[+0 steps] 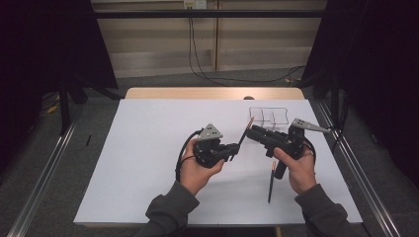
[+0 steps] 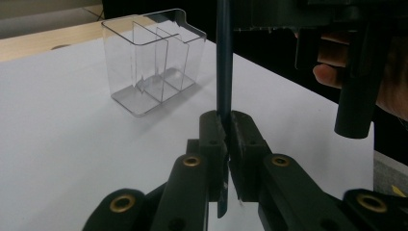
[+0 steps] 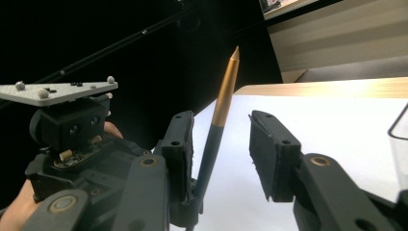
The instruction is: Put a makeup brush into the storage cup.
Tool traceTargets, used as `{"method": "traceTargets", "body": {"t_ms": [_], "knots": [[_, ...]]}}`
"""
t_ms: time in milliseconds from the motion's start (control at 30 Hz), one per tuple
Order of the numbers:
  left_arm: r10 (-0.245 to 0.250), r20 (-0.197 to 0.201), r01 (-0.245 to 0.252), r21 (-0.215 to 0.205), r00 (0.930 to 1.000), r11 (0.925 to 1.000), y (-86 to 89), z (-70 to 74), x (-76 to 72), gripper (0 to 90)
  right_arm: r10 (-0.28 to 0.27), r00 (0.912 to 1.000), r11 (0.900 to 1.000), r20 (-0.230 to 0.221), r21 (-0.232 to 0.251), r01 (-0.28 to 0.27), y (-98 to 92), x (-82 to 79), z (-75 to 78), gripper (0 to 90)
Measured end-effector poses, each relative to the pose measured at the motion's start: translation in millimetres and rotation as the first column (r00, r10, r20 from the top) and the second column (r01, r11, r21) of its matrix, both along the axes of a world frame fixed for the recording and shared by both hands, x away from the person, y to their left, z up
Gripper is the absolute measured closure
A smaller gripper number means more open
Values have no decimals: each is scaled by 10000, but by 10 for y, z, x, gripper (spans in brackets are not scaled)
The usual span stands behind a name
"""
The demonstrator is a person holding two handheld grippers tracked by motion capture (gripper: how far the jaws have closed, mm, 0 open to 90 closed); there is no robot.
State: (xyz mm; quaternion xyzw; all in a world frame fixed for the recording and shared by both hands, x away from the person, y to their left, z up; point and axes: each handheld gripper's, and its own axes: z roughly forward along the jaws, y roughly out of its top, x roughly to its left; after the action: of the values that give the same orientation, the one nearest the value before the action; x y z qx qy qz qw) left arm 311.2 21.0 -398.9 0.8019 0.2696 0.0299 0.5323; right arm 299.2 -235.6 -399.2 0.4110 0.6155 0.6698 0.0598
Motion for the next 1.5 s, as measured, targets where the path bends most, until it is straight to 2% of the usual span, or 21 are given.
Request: {"method": "traceTargets", "body": {"t_ms": [167,200,333,367,633,667,733,833,967,1000,1067,1133,1367,1500], "knots": [[-17,-15,17,45,10000,10000,-12,-14,2,846,-90,10000,9999,-24,66,90,24,-2,25,707],[-47,-30,48,24,10000,10000,-11,-18,4,846,-39,10000,9997,-34,241,40,22,3,23,725],[-4,21,4,36,10000,10000,-22,-27,0,847,22,9998,9988,-196,479,-12,24,23,12,745],[-7,-73,8,68,10000,10000,-23,-30,3,846,29,9998,9986,-206,532,-18,27,24,12,748],[-160,-3,160,51,9999,9999,-36,-40,-3,846,175,9996,9985,-243,529,-162,36,26,6,787],[-132,37,131,208,9999,9997,-35,-34,-9,846,134,9996,9989,-231,457,-123,35,29,3,787],[-170,37,170,89,9998,9998,-33,-37,-6,846,204,9995,9985,-251,509,-191,29,30,2,821],[-150,144,147,216,9998,9997,-39,-32,-11,846,278,9993,9979,-261,587,-262,32,34,4,826],[-267,251,263,181,9993,9995,-44,-22,-11,846,261,9991,9975,-335,663,-238,40,39,1,800],[-191,309,182,292,9993,9994,-45,-15,-16,846,284,9990,9976,-336,646,-262,44,41,-1,798],[-276,207,272,163,9994,9995,-50,-15,-12,846,188,9995,9986,-265,494,-175,44,38,2,819],[-279,217,275,181,9994,9995,-59,-16,-17,847,277,9991,9974,-313,677,-255,36,44,6,835],[-263,177,259,195,9995,9995,-57,-22,-16,844,312,9993,9987,-214,398,-303,29,35,27,850],[-355,172,355,-6,9992,9994,-56,-26,-2,841,251,9997,9991,-51,331,-249,37,33,43,851]]}}
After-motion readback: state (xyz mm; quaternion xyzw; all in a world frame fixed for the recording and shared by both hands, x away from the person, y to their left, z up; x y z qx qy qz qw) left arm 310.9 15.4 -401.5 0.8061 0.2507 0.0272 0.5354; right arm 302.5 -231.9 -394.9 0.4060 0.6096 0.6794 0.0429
